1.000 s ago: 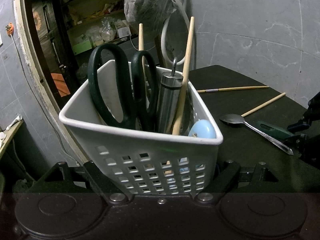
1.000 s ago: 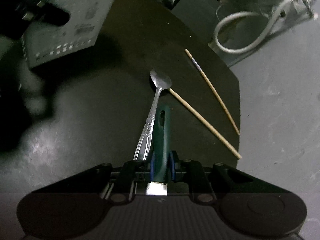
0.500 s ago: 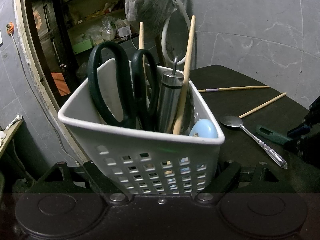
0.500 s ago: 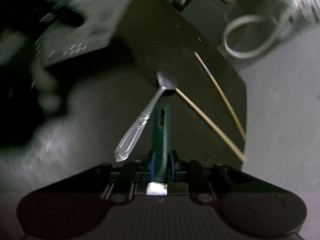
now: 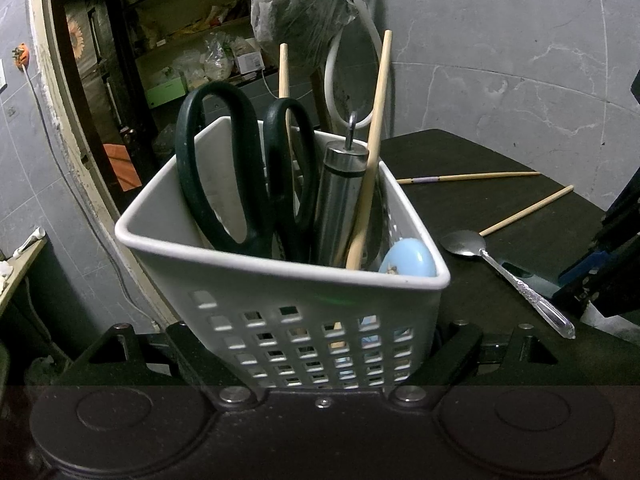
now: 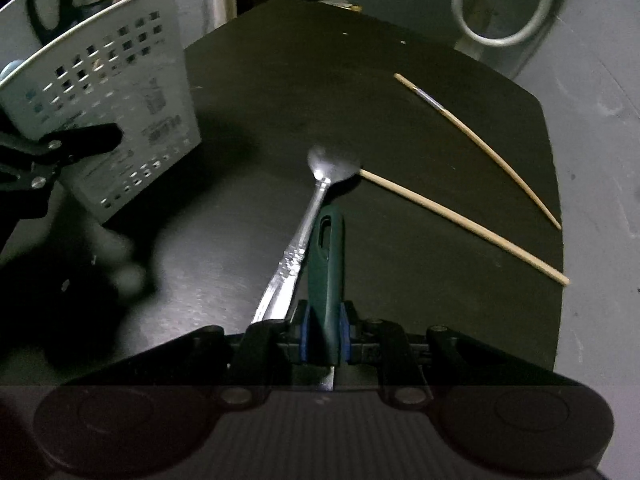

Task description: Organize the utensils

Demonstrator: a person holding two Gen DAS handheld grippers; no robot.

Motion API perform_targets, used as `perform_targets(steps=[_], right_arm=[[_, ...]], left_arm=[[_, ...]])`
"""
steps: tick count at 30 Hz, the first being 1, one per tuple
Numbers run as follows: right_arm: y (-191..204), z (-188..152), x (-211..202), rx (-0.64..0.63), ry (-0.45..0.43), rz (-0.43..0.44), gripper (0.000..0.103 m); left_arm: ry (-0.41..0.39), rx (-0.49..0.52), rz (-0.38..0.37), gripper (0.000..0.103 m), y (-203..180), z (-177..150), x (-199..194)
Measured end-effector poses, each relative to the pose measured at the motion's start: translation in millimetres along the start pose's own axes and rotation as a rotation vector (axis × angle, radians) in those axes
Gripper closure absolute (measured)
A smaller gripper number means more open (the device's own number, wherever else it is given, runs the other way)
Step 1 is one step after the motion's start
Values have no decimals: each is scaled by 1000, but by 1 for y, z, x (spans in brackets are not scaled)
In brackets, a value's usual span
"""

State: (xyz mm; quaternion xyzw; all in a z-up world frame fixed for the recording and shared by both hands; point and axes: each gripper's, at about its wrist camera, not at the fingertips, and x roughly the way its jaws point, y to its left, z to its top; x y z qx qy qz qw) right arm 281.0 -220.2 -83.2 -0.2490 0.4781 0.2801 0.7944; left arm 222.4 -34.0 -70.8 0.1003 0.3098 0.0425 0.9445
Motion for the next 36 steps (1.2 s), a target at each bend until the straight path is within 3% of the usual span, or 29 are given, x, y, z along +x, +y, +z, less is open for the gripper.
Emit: perform_targets(steps=[3,8,12,21,28,36], right_arm=[[-6,0,-1,23,3,33,86],[-43,-3,2,185,5,185,86],[-56,-1,5,210,20,246,87],[-51,2,8,179,14,221,90],[-55,-18,-5,301,-30,182,93],[-80,-56,-20,521,-160,235,93]], left_arm=[[0,0,0,15,0,0,0],[-1,1,1,15,1,0,0],[-2,1,1,15,1,-1,1],[-3,1,2,15,2,-1,1],[-3,2,1,15,2,-2,1],[-3,6,1,15,2,-1,0]])
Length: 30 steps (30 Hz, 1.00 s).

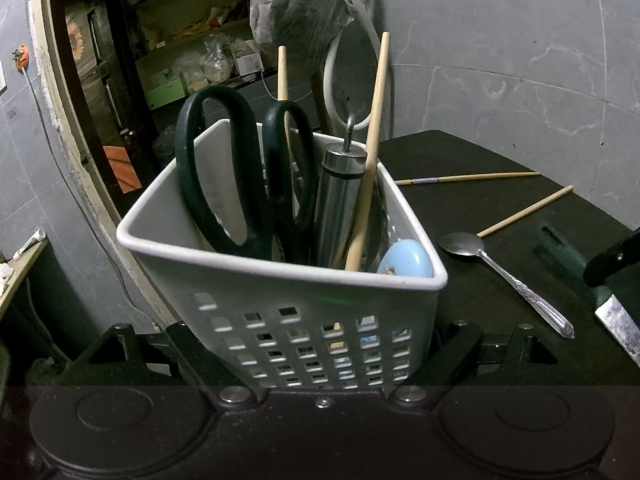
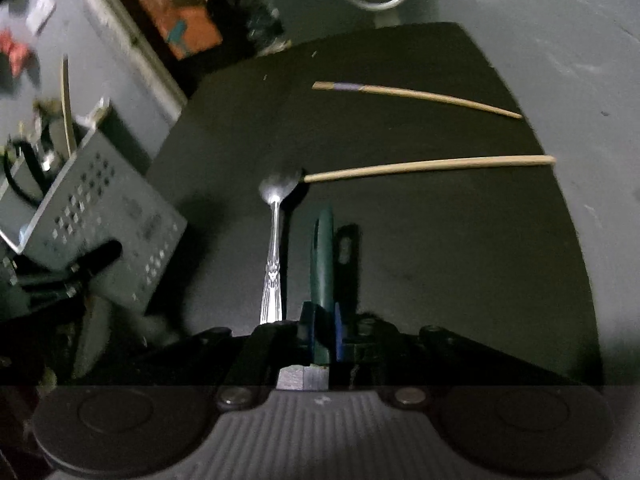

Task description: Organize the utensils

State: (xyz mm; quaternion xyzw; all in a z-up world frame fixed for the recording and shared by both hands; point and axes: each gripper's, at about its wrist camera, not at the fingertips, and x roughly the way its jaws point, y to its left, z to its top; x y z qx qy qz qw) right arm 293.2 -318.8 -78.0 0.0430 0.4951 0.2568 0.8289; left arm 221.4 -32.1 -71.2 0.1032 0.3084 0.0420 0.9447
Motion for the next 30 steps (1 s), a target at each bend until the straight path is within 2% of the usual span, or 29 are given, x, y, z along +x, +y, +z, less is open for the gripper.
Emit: perform_targets(steps=[6,17,22,30], right_arm=[[-3,-10,-13,34,-96,41,93],[-11,-23,-24,99,-174,96,93],[-13,-25,-21,124,-164,113,93],[-12,-25,2,134,-77,77,93]], left_arm=[[0,1,0,15,0,1,0],[-2,5,1,15,-1,1,-1],[-2,6,2,15,-1,1,-1],[-4,7,2,15,-2,0,-2]])
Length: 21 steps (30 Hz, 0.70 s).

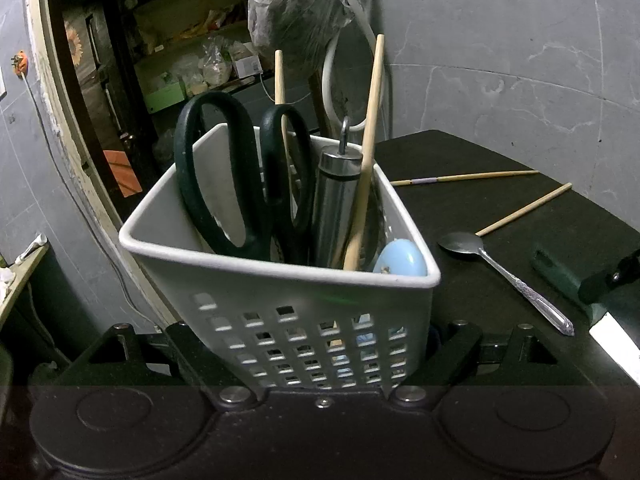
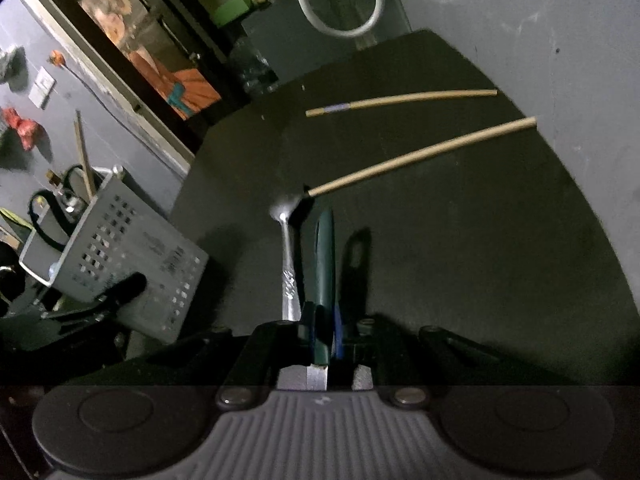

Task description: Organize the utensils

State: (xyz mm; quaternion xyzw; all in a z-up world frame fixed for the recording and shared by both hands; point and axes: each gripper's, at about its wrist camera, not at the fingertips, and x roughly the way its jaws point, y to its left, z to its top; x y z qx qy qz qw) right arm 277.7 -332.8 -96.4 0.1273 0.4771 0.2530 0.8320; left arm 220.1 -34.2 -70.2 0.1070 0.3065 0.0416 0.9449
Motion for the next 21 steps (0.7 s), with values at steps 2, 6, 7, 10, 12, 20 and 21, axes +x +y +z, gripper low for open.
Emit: perform_targets(steps=[2,6,7,10,12,20,21], right_arm=[[2,0,5,-16,18,-15,93],[10,1,10,-60,46,-44,92],[13,1,12,-81,56,-62,87],[21,3,15,-145,72,-87,86],[25,6,18,-187,85,-106,85],[58,13,39,-435,130,-209,57],[59,13,39,-414,124,-192,85]], left_arm=[[0,0,0,15,0,0,0],[0,0,0,15,0,0,0],[0,0,0,15,0,0,0],[0,0,0,15,0,0,0],[0,0,0,16,0,0,0],[-1,-6,0,16,0,0,-2],[-1,-7,0,16,0,0,-2]])
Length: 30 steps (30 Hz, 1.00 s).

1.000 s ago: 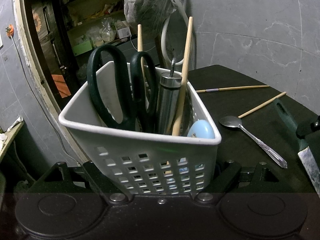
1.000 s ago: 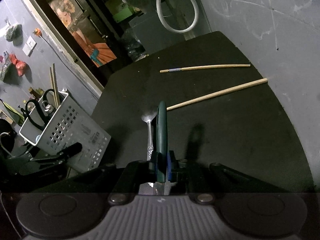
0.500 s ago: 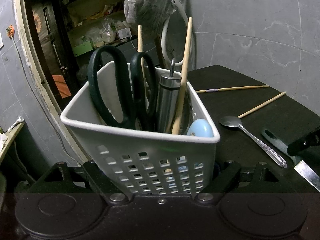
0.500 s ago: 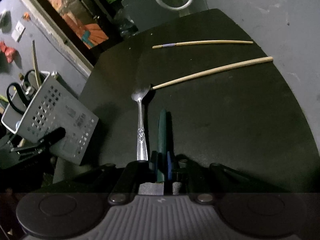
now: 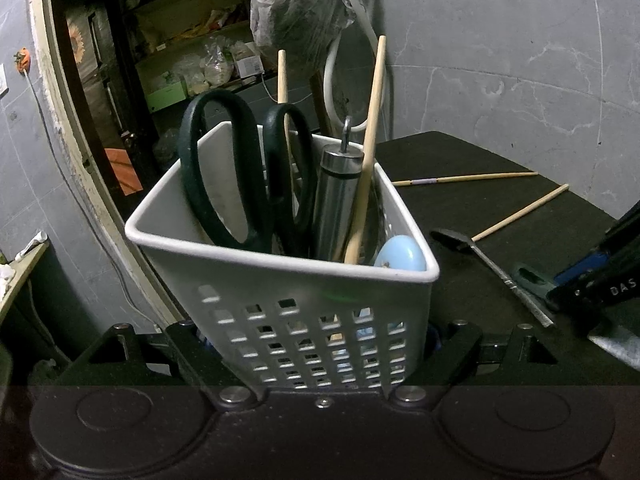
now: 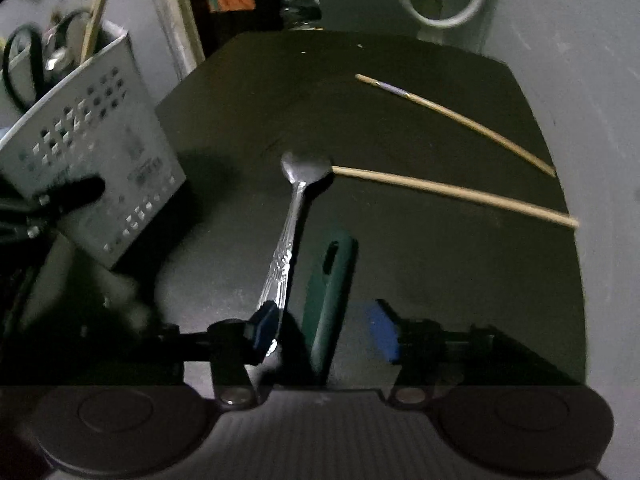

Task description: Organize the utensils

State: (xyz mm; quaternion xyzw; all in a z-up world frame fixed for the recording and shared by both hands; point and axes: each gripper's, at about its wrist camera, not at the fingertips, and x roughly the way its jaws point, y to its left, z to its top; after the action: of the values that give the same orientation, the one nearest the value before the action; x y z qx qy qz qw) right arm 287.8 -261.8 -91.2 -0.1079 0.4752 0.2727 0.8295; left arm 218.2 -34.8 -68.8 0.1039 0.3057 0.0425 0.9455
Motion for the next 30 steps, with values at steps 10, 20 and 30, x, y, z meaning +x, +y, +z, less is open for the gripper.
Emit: perform_targets(steps=[10,20,30], right_arm=[[-4,2,-9,71,-32,24,91],[-13,-10,-39,146,-161,61,91],[-10,-22,-77,158,-405,69,91]], left_arm=[[-4,-3,-2,15,2,-1,-1],[-5,0,-3,15,2,-2,0],[-4,0,-4,15,2,-2,0]])
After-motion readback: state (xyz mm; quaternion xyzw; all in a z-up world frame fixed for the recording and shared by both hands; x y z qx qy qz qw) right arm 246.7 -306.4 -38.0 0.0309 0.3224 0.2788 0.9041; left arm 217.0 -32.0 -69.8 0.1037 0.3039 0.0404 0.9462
